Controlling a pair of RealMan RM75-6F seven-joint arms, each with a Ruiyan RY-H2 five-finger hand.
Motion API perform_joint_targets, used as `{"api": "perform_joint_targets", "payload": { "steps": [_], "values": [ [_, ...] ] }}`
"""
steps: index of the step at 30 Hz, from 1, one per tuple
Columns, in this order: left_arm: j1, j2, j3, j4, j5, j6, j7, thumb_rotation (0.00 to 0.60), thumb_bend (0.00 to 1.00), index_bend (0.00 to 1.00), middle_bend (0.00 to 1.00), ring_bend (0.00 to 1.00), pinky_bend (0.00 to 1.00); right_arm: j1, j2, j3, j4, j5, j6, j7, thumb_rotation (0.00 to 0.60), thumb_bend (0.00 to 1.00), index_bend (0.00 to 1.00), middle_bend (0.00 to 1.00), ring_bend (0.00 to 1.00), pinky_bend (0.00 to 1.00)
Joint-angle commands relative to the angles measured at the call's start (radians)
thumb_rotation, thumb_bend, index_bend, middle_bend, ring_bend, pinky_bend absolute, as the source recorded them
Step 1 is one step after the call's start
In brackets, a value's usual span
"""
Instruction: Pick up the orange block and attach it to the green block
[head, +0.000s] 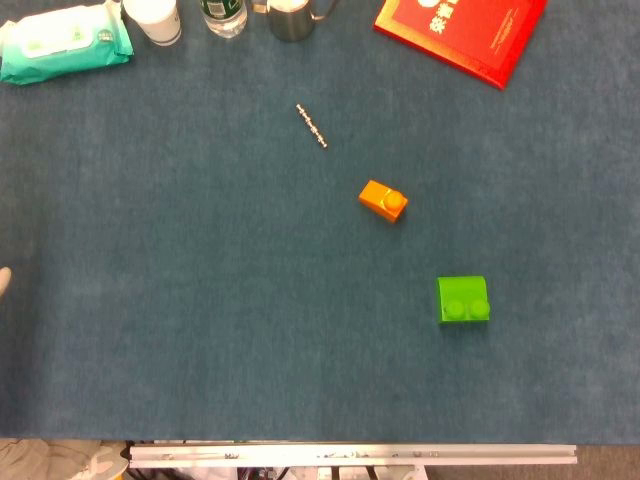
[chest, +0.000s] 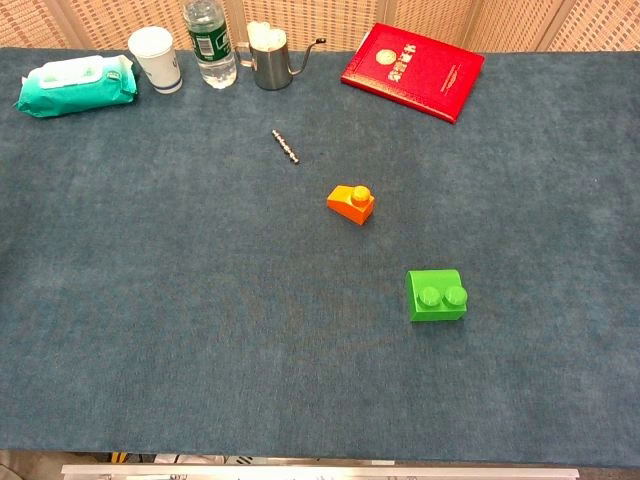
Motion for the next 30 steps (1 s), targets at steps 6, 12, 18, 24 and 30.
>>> {"api": "perform_joint_targets", "payload": {
  "steps": [6,12,18,24,30],
  "values": [
    [-0.001,0.004,0.001,-0.008,-0.006,-0.008,0.005,0.6,0.17,0.17,0.19,0.18,0.13,0.015,0.017,-0.003,-0.022,-0.012,-0.023,0.015,0.6,0.08,0.38,0.42,0.31,0.44],
    [0.001,0.004,0.003,-0.008,-0.008,-0.01,0.001,0.6,0.17,0.17,0.19,0.18,0.13,0.054,0.026,0.013,-0.057,-0.036,-0.049,0.007,0.6,0.08,0.38,0.47,0.33,0.44],
    [0.005,0.008,0.007,-0.012,-0.009,-0.01,-0.003,0.6,0.17,0.17,0.19,0.18,0.13,0.132,0.042,0.036,-0.129,-0.011,-0.157,-0.044,0.6,0.08,0.38,0.49,0.34,0.44],
    [0.013,0.01,0.016,-0.015,-0.002,-0.005,-0.008,0.6,0.17,0.17,0.19,0.18,0.13,0.231,0.019,0.075,-0.179,0.082,-0.294,-0.117,0.6,0.08,0.38,0.5,0.35,0.44],
    [0.02,0.013,0.02,-0.015,0.0,0.001,-0.015,0.6,0.17,0.17,0.19,0.18,0.13,0.328,-0.05,0.093,-0.171,0.152,-0.408,-0.184,0.6,0.08,0.38,0.49,0.35,0.44]
  ]
}}
